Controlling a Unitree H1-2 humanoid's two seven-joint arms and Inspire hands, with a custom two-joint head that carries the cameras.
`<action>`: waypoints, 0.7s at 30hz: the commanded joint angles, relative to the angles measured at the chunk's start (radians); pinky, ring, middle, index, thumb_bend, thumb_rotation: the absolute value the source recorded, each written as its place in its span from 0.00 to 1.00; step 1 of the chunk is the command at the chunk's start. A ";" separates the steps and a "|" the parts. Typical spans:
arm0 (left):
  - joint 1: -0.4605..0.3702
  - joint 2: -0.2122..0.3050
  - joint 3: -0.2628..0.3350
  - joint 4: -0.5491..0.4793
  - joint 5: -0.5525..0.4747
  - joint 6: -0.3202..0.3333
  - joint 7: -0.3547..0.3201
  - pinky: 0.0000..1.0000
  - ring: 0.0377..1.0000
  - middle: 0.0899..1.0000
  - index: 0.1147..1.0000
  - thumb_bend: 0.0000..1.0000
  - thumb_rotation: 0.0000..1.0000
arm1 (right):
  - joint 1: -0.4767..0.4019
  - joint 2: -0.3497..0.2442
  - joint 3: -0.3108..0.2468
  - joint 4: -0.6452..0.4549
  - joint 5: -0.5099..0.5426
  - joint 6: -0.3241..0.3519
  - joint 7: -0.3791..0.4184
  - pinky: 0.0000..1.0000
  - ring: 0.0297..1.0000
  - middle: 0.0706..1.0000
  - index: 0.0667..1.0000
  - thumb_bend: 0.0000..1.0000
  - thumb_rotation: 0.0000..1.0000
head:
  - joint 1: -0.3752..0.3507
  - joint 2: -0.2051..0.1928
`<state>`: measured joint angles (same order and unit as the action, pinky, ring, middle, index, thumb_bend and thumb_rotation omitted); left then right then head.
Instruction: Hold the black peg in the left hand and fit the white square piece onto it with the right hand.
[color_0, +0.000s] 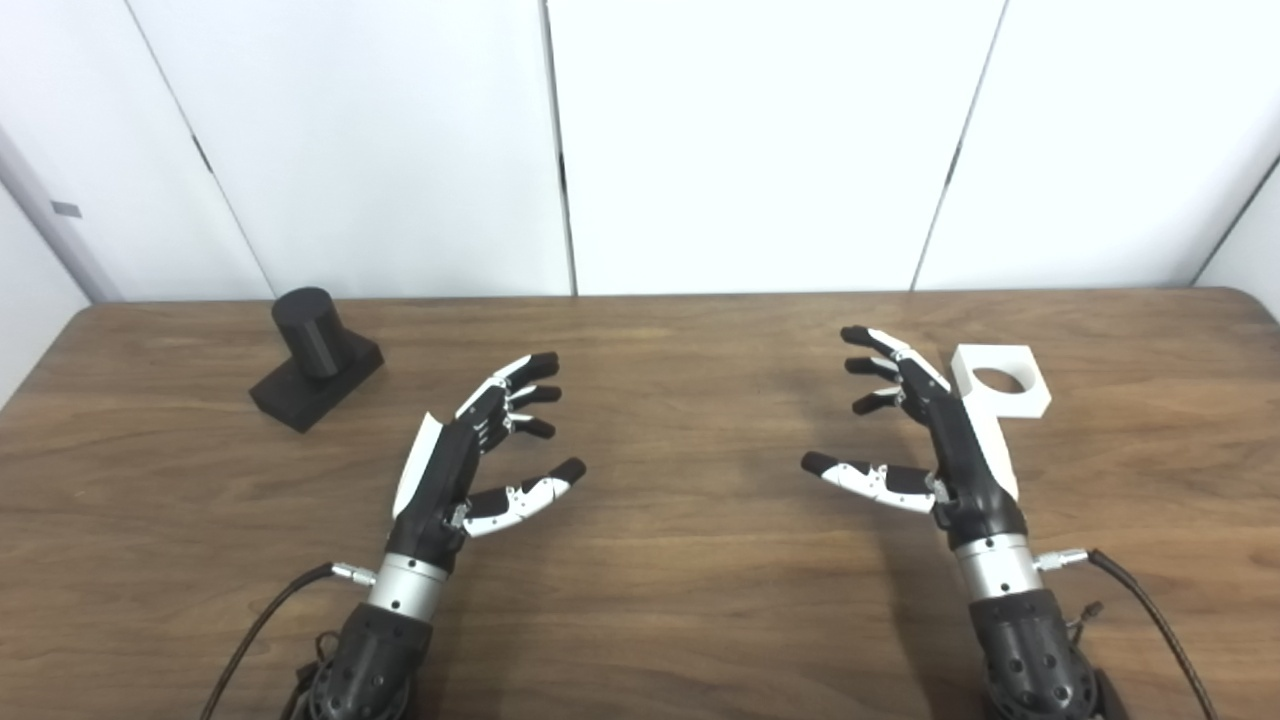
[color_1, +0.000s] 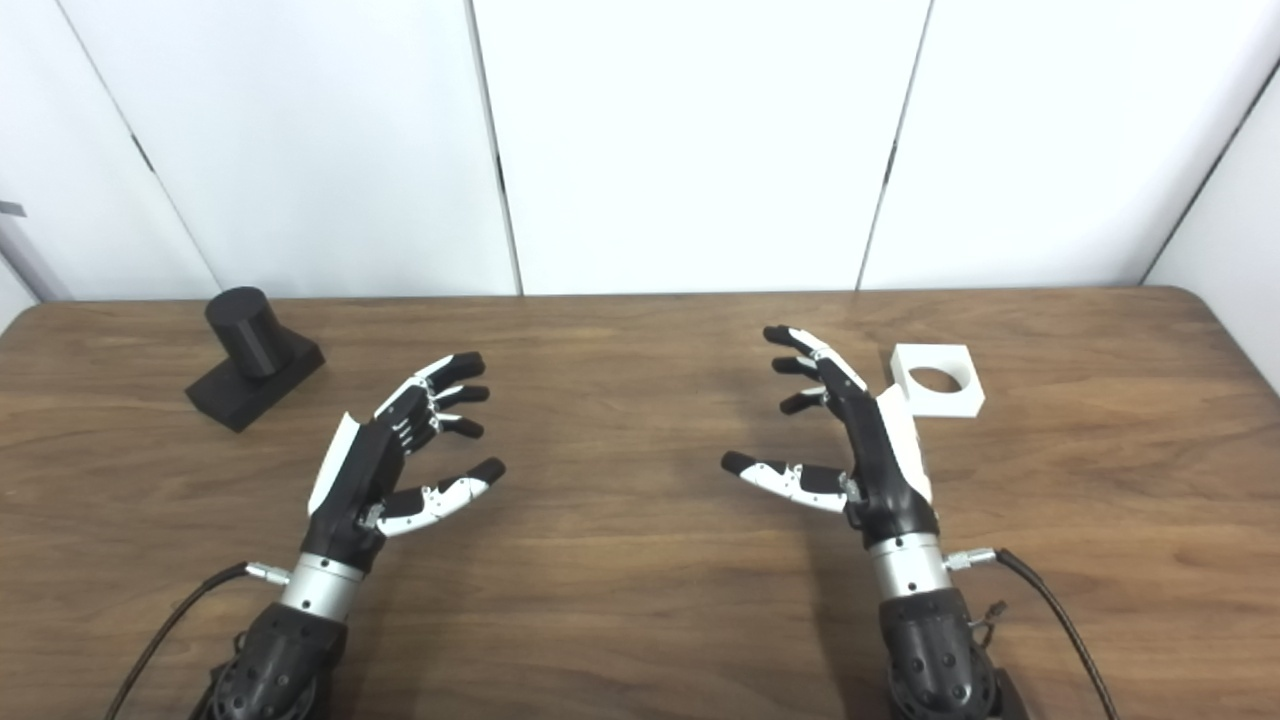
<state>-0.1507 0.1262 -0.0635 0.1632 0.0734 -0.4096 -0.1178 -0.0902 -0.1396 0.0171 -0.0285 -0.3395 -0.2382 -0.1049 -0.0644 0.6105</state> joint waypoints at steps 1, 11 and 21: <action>-0.024 -0.001 0.000 -0.033 -0.007 -0.032 0.004 0.63 0.78 0.85 0.83 0.61 0.04 | -0.023 -0.007 -0.001 -0.025 0.012 -0.038 -0.002 0.56 0.75 0.85 0.79 0.58 0.00 | -0.001 0.000; -0.025 -0.003 0.001 -0.035 0.005 -0.028 0.011 0.63 0.78 0.85 0.82 0.61 0.05 | -0.025 -0.011 0.000 -0.022 0.005 -0.036 -0.002 0.56 0.74 0.85 0.79 0.58 0.00 | 0.012 0.003; -0.037 -0.030 -0.020 -0.005 0.058 -0.052 0.038 0.64 0.78 0.83 0.80 0.61 0.05 | -0.022 -0.034 -0.018 -0.020 0.037 -0.030 0.010 0.57 0.73 0.85 0.79 0.58 0.00 | 0.212 -0.018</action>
<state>-0.1534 0.1094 -0.0740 0.1641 0.1165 -0.4116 -0.0949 -0.0899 -0.1543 0.0077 -0.0269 -0.3201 -0.2388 -0.0987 0.1470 0.5922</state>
